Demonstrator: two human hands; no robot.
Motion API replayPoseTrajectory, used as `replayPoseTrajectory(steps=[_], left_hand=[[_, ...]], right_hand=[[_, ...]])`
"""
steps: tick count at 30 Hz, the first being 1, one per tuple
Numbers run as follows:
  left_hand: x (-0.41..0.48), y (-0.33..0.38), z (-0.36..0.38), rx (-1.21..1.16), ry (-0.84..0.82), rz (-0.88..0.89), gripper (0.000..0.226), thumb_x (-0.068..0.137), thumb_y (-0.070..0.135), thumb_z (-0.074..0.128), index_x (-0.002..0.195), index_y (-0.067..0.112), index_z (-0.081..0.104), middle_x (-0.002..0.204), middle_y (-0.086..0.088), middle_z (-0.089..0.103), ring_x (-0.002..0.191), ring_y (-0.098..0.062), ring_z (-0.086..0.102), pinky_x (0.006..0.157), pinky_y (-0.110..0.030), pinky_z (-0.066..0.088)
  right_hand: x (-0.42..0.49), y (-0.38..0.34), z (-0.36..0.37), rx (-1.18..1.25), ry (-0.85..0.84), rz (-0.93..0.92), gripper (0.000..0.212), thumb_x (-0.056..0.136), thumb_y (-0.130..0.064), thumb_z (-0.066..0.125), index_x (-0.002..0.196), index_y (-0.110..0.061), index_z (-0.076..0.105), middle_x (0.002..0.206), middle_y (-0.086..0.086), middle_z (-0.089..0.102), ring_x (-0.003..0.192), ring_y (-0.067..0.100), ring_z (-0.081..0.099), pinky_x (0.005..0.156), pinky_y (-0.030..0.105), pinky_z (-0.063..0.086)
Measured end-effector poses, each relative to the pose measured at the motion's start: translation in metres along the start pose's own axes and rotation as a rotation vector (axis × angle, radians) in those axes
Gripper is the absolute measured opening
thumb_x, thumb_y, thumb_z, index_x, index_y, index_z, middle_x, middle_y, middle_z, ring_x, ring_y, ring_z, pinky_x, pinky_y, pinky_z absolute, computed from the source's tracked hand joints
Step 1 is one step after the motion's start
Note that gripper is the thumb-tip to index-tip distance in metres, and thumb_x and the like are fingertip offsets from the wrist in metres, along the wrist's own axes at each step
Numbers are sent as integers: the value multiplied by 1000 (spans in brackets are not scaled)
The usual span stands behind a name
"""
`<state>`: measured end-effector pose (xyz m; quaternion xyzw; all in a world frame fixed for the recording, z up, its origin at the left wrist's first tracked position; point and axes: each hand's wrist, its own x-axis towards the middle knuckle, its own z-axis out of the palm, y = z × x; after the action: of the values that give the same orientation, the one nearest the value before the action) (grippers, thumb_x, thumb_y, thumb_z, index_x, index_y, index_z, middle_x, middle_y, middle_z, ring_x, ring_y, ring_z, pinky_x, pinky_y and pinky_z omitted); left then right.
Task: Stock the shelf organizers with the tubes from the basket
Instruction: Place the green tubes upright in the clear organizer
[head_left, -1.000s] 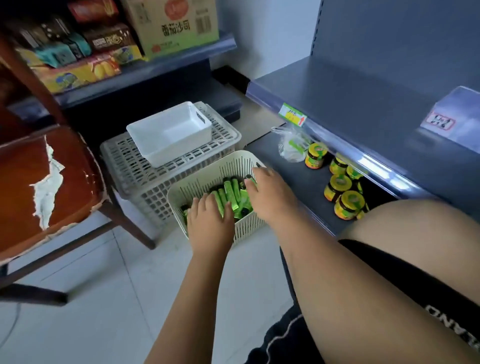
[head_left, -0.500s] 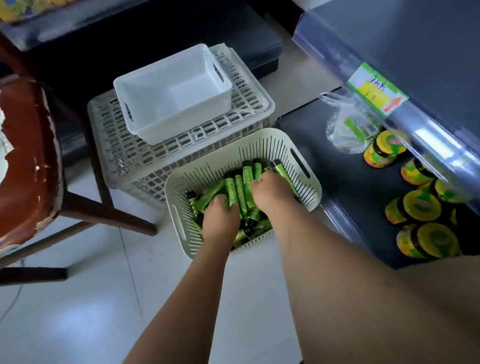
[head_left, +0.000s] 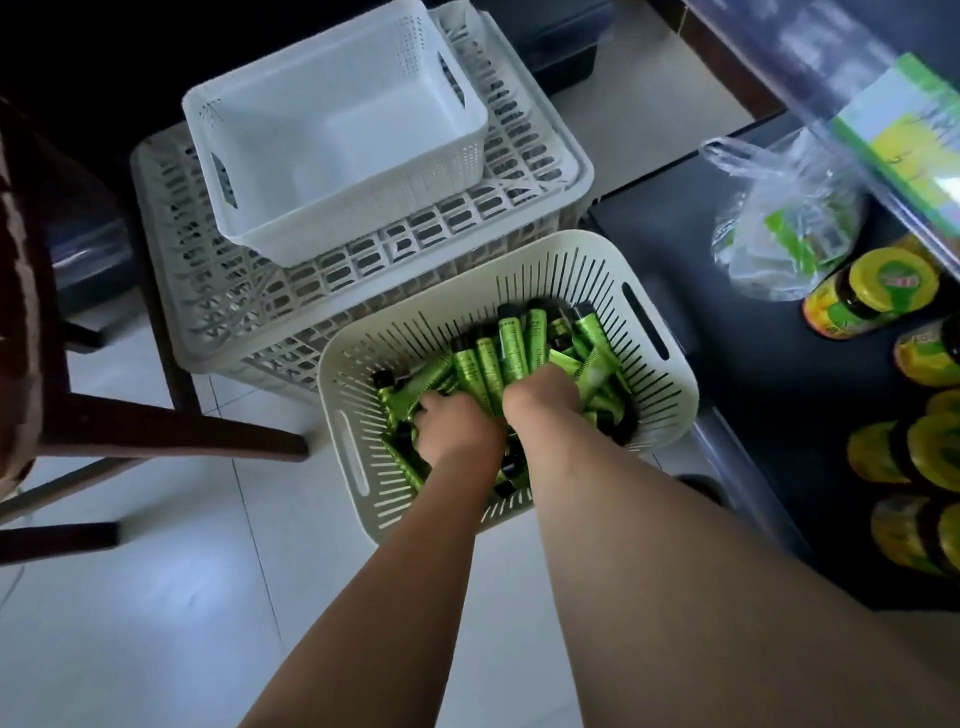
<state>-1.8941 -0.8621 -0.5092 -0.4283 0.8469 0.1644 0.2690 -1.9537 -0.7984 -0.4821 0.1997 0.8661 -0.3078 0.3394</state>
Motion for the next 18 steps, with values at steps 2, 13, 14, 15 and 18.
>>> replayPoseTrajectory(steps=[2, 13, 14, 15, 18], left_hand=[[6, -2, 2, -33, 3, -13, 30, 98, 10, 49, 124, 4, 62, 141, -18, 38, 122, -39, 47, 91, -46, 48], [-10, -39, 2, -597, 17, 33, 29, 69, 28, 69, 95, 22, 56, 106, -3, 58, 95, -27, 60, 73, -35, 52], [-13, -42, 1, -665, 19, 27, 34, 72, 26, 74, 100, 22, 55, 100, -1, 60, 85, -22, 62, 65, -32, 51], [-14, -46, -1, -735, 17, 4, 36, 75, 22, 77, 103, 21, 54, 95, -1, 61, 76, -20, 62, 59, -31, 50], [-14, -60, -9, -1011, 66, -75, 29, 79, 19, 84, 97, 20, 61, 82, -7, 68, 61, -26, 60, 58, -38, 52]], right_hand=[[-1, 1, 11, 2, 30, 14, 17, 95, 1, 55, 82, -9, 50, 85, 5, 58, 80, 26, 55, 65, 33, 46], [-4, 7, 25, -35, 66, 51, 15, 94, 1, 59, 105, -2, 68, 104, 14, 69, 102, 33, 68, 69, 33, 44], [-5, 6, 27, -28, 80, 57, 14, 94, 2, 59, 105, -1, 68, 102, 14, 69, 102, 34, 68, 68, 34, 45], [-6, 4, 30, -18, 86, 70, 14, 94, 3, 59, 105, 0, 67, 100, 14, 69, 101, 34, 68, 68, 35, 45], [-9, 4, 38, 17, 70, 104, 14, 94, 4, 57, 104, 1, 67, 101, 15, 70, 97, 34, 69, 68, 36, 47]])
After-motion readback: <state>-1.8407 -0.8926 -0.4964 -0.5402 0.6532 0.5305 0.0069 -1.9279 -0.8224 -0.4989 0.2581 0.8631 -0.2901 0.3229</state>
